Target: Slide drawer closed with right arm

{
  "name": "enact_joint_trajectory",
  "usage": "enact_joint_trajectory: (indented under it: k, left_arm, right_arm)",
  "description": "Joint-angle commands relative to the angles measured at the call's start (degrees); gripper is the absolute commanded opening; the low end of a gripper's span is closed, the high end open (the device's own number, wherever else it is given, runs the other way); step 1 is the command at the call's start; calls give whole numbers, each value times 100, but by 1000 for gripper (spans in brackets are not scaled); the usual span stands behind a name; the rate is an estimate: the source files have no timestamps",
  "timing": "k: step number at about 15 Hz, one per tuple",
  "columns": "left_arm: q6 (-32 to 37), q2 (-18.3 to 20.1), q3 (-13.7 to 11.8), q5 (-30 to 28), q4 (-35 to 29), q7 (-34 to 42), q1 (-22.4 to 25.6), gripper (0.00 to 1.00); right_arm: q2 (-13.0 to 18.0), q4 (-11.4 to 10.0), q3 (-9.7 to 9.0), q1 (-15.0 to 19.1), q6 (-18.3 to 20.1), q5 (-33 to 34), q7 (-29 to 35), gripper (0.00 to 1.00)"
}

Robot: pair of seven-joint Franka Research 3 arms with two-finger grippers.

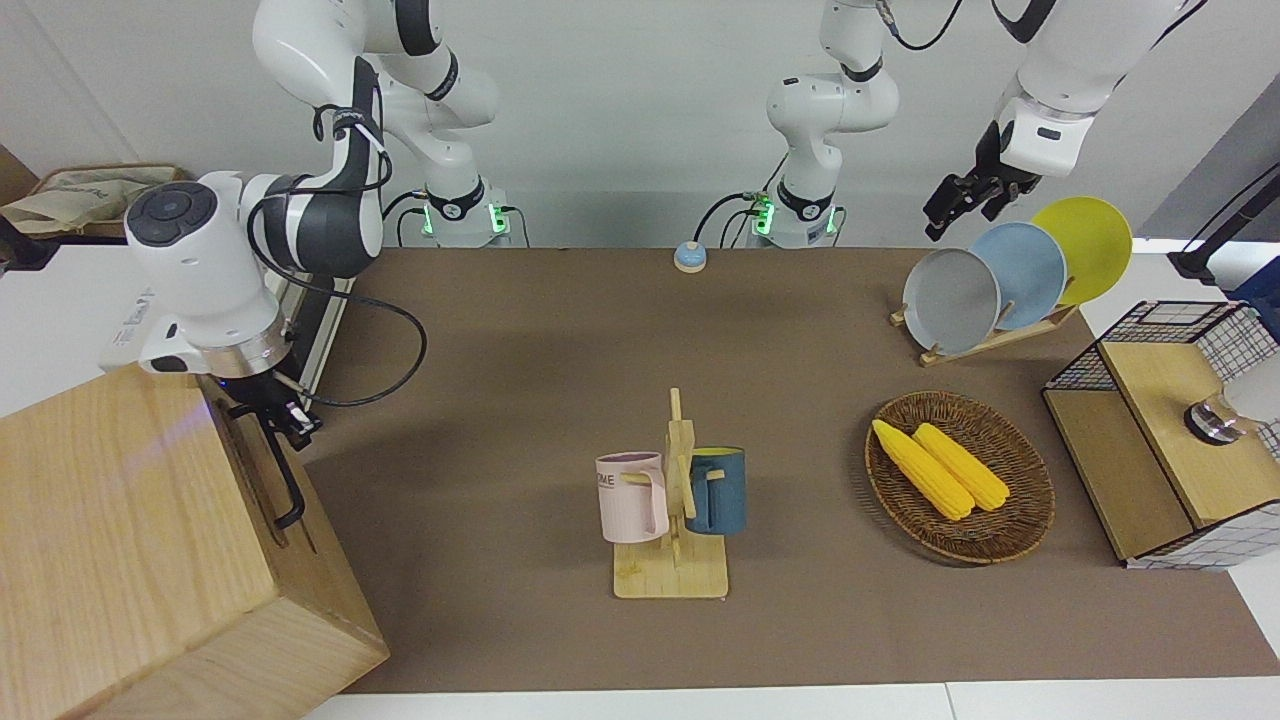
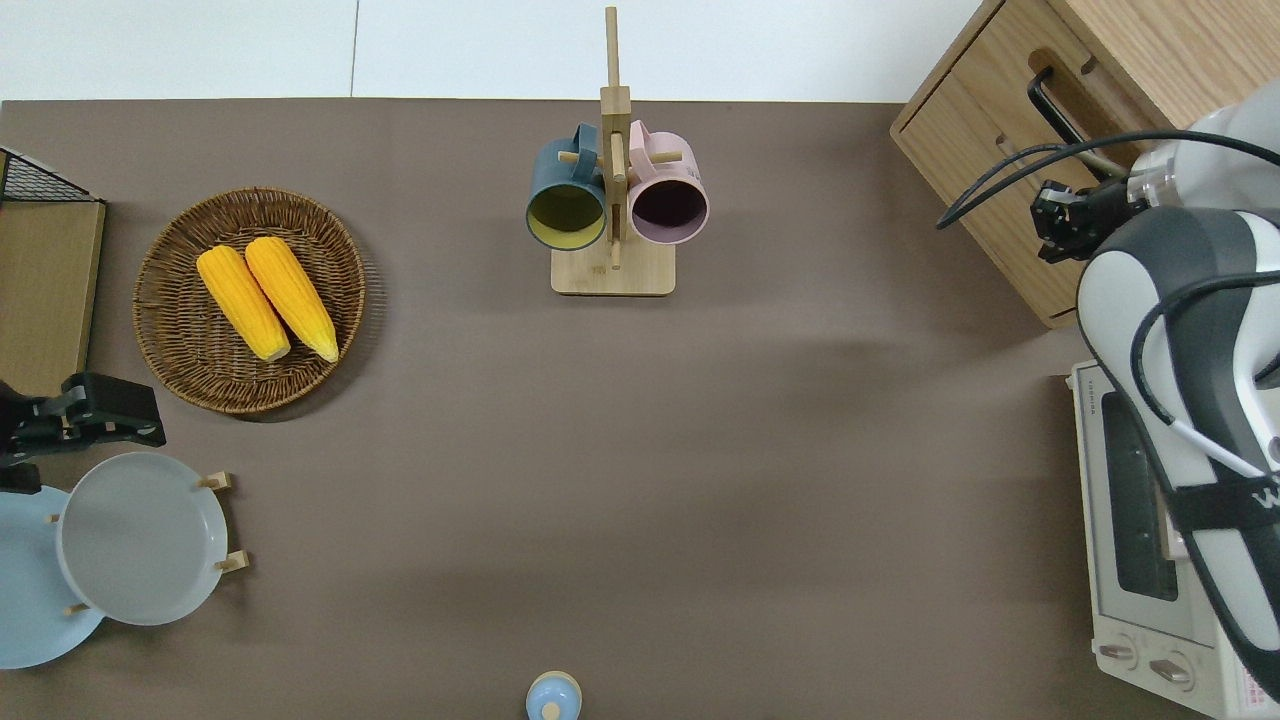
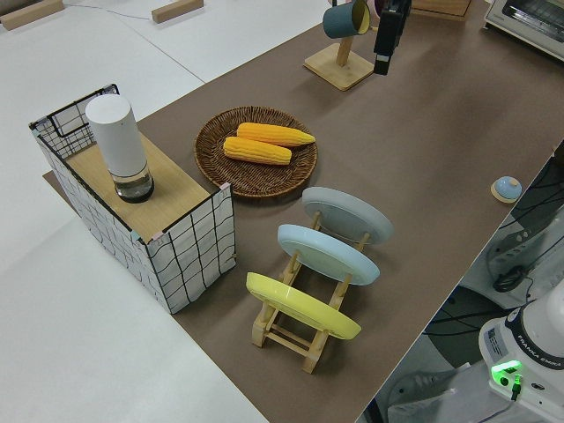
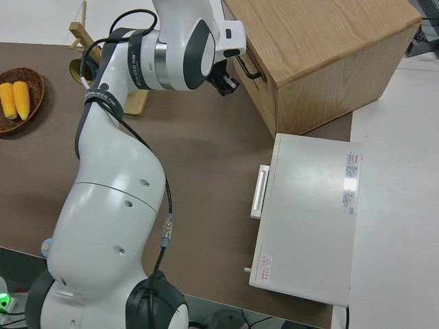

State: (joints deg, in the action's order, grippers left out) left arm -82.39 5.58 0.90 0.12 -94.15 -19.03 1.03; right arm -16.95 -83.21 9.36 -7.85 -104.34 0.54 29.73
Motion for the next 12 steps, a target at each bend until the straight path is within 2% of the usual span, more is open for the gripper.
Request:
enact_joint_trajectory:
  k: [1, 2, 3, 9, 12]
  left_arm:
    - [12, 49, -29, -21, 2, 57, -24, 993]
    - [12, 49, -29, -21, 2, 57, -24, 993]
    - [12, 49, -29, -21, 2, 57, -24, 993]
    - [12, 49, -29, -21, 2, 57, -24, 993]
    - [12, 49, -29, -21, 2, 57, -24, 993]
  right_arm:
    - [377, -196, -144, -32, 554, 113, -747, 496]
    - [421, -187, -153, -41, 686, 113, -1010, 775]
    - [430, -179, -153, -59, 765, 113, -1231, 965]
    - [780, -170, -153, -59, 1240, 35, -2312, 979]
    - [1062, -266, -206, -41, 1416, 17, -2489, 979]
